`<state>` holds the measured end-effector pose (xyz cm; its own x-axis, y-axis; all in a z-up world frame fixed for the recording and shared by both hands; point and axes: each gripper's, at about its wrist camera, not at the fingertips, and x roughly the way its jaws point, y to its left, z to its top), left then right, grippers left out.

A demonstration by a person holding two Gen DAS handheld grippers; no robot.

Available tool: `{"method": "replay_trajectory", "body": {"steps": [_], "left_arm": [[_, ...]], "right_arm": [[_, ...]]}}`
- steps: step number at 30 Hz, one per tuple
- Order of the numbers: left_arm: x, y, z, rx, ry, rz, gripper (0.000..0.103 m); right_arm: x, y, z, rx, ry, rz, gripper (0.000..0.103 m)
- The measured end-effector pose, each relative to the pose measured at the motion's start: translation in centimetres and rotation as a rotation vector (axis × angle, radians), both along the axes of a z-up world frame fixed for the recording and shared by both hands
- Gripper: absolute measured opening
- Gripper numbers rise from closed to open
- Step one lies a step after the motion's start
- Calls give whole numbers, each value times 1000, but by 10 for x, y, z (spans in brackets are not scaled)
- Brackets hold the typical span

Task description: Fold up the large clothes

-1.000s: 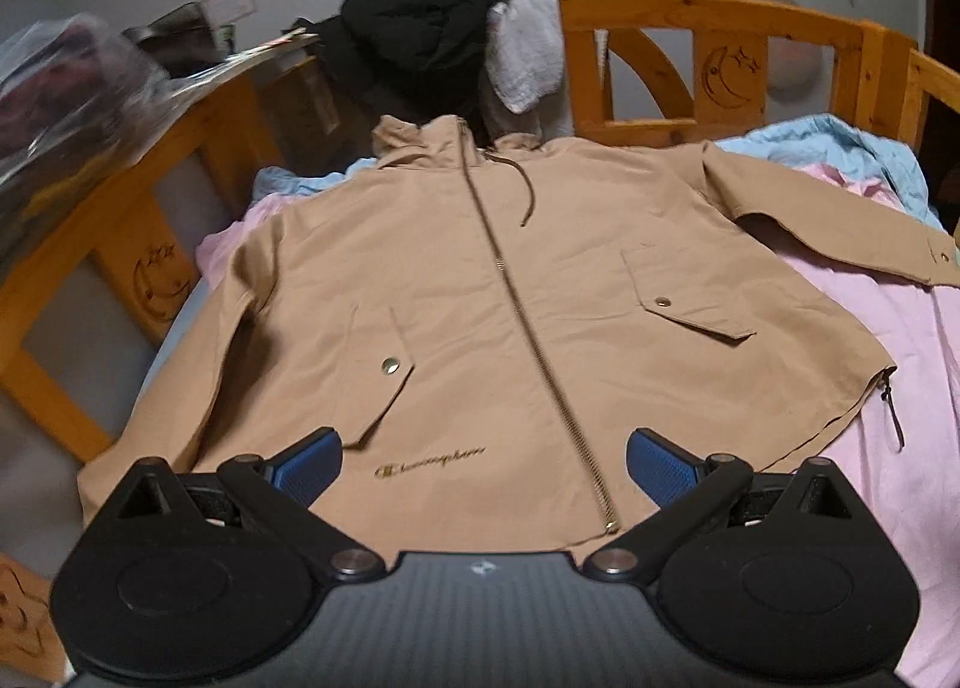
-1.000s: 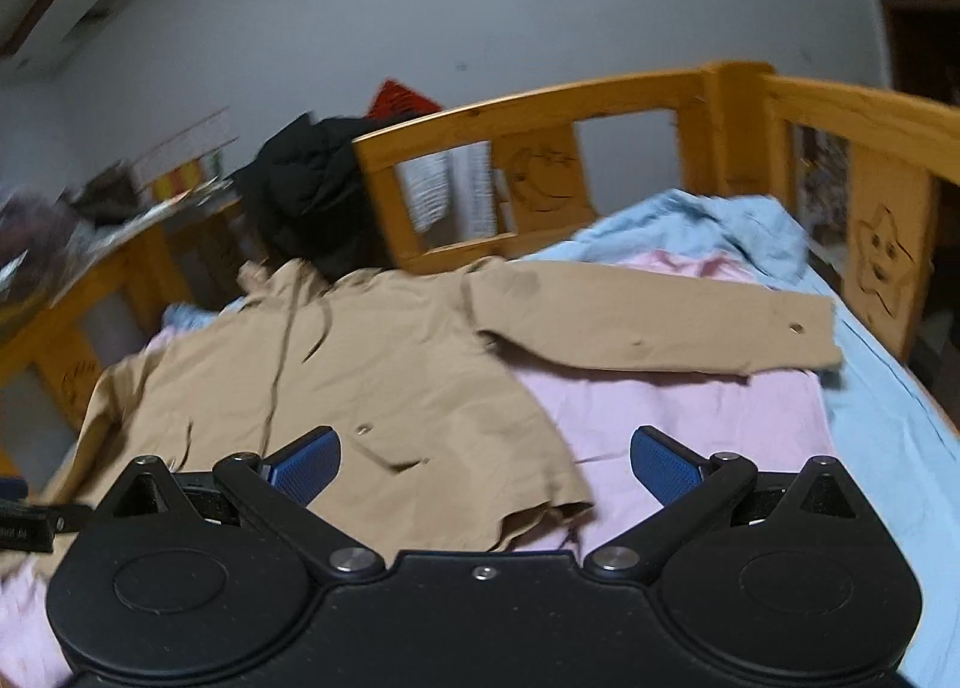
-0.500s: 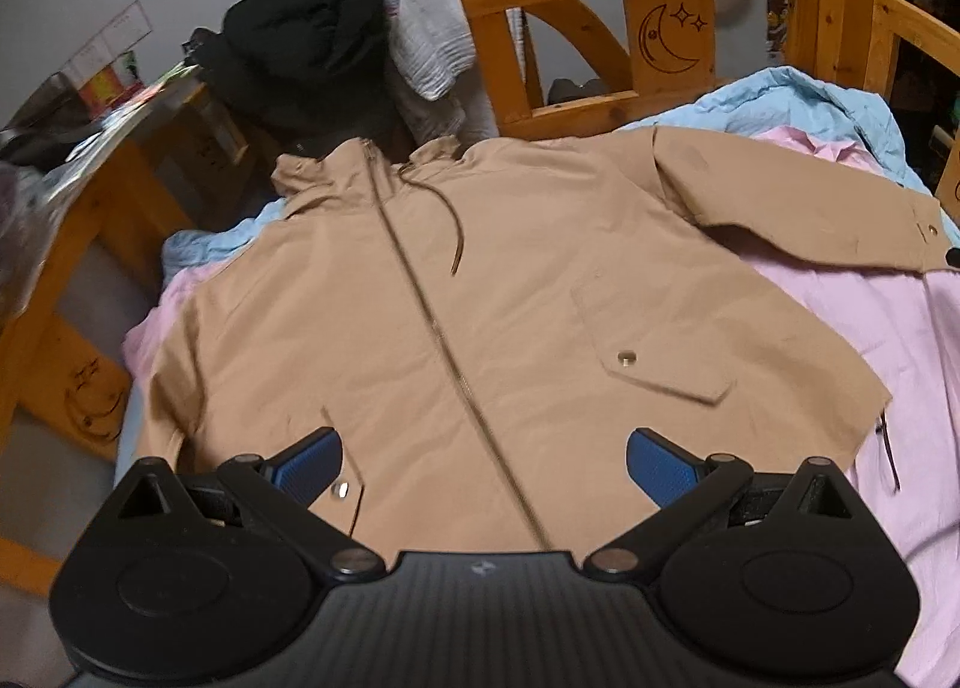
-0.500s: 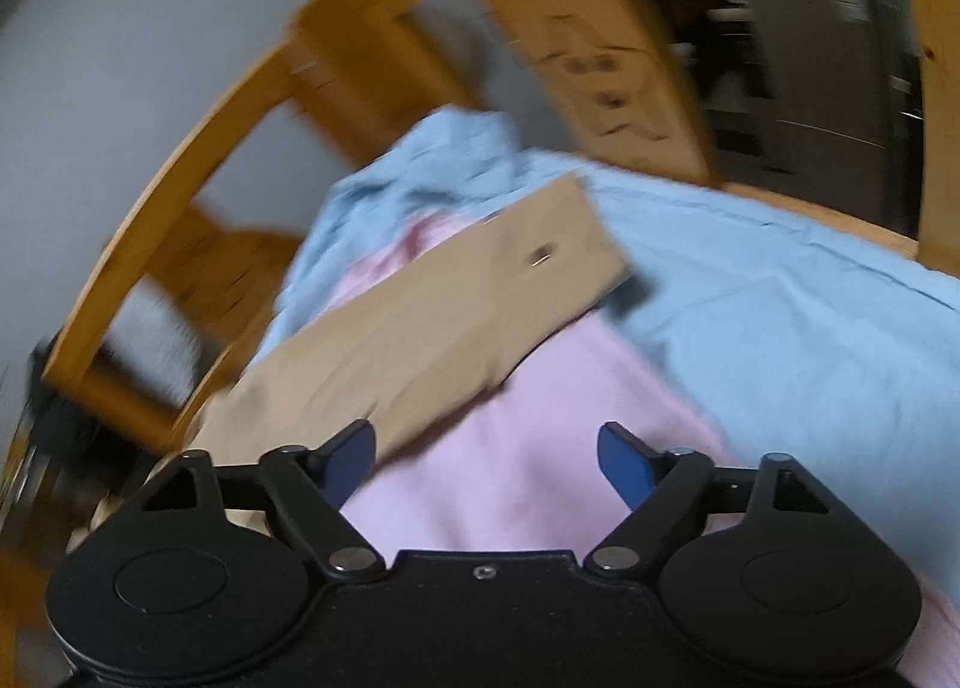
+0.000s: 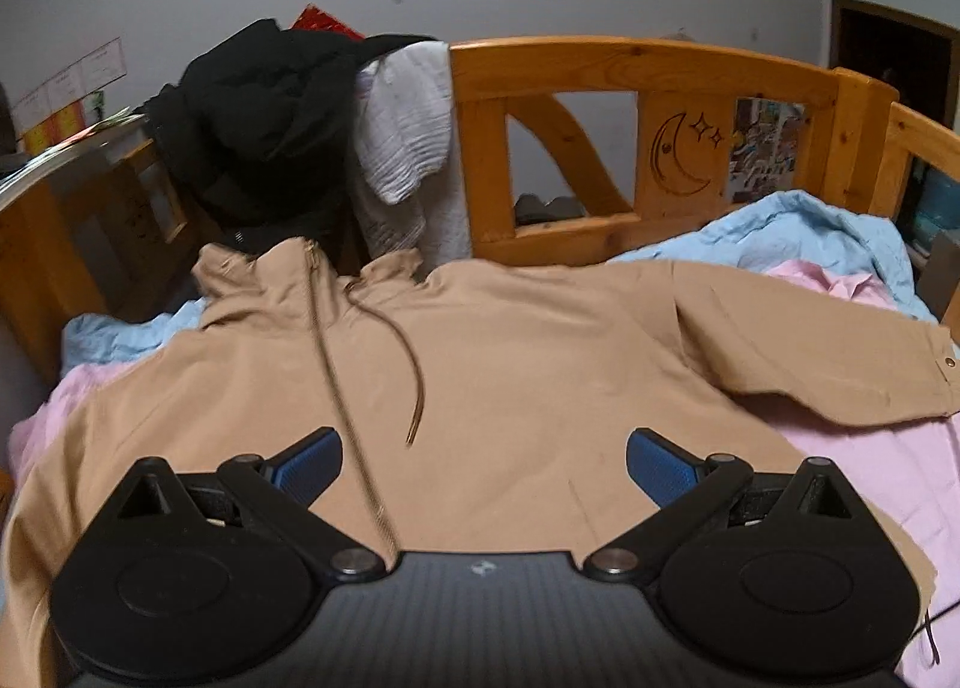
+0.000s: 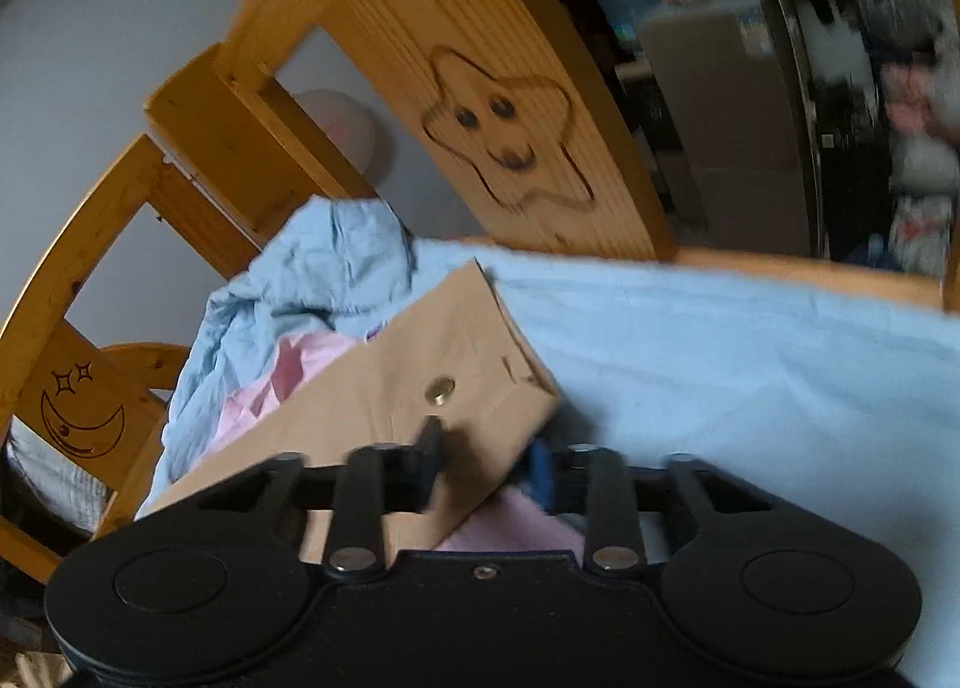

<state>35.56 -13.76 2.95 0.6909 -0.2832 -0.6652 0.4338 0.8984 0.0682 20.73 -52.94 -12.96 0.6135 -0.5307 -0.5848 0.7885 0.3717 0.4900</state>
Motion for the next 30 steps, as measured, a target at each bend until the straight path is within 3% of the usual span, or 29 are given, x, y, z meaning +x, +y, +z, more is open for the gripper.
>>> {"method": "replay_trajectory", "body": {"steps": [2, 6, 11, 15, 19, 21, 26, 30], "left_arm": [[10, 1, 2, -53, 28, -10, 102], [35, 22, 11, -268, 121, -16, 101], [56, 77, 30, -596, 173, -53, 102], [69, 131, 36, -823, 212, -38, 102], [74, 183, 29, -985, 245, 13, 102], [72, 202, 21, -1024, 265, 45, 102], [71, 233, -29, -1080, 412, 167, 102], [70, 252, -72, -1125, 537, 270, 102]], "right_arm": [[4, 8, 19, -86, -18, 24, 11], [27, 46, 78, -347, -62, 136, 9], [68, 117, 145, -589, -235, 451, 8], [99, 189, 170, -698, -380, 702, 8], [124, 256, 169, -676, -489, 913, 8], [132, 291, 159, -657, -502, 1013, 8], [139, 360, 119, -572, -446, 1226, 8], [124, 410, 94, -584, -369, 1325, 8]]}}
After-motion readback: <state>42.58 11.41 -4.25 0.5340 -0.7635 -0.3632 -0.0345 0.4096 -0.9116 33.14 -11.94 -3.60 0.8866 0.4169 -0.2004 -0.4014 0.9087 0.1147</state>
